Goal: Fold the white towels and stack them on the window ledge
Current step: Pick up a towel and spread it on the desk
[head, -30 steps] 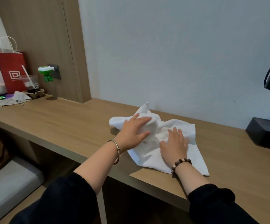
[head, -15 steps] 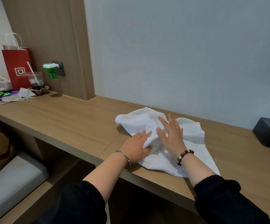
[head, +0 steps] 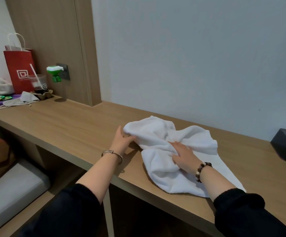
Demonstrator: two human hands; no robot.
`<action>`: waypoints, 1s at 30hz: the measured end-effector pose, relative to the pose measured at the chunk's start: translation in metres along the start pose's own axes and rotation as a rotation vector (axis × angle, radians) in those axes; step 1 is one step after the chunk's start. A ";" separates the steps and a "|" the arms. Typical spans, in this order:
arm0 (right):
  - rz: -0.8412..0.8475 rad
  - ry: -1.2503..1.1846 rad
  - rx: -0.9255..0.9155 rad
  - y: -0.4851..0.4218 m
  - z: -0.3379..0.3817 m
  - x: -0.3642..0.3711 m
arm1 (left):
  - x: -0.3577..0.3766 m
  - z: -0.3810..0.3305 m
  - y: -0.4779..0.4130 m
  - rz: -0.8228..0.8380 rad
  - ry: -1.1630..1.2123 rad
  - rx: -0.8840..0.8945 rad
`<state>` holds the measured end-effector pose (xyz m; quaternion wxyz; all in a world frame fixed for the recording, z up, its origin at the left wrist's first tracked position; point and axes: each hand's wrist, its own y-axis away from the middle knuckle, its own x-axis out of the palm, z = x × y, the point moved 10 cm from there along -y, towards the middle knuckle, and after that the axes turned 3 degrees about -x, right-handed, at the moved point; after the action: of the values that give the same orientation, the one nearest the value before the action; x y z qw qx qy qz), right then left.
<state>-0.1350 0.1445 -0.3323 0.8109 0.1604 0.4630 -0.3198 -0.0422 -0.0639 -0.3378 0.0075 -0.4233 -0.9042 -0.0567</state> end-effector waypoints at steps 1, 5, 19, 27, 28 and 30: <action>-0.017 0.003 -0.019 0.003 0.000 -0.001 | 0.005 -0.004 -0.001 0.035 -0.061 0.031; -0.069 0.034 -0.014 0.010 -0.006 -0.003 | 0.013 -0.005 0.000 0.086 -0.100 0.070; 0.058 0.026 0.196 0.002 -0.012 0.000 | -0.013 -0.153 0.054 -0.320 -1.059 0.700; -0.054 0.047 0.267 0.015 -0.010 -0.007 | 0.035 -0.140 0.062 -0.393 -1.208 1.095; -0.050 0.034 0.272 0.016 -0.010 -0.008 | 0.036 -0.124 0.050 -0.344 -1.182 0.966; 0.000 -0.001 0.301 0.019 -0.012 -0.011 | 0.027 -0.088 0.032 -0.219 -1.035 0.684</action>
<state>-0.1335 0.1690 -0.3300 0.7779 0.2801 0.4095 -0.3858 -0.0386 -0.0324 -0.2453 -0.3022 -0.2747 -0.7957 0.4473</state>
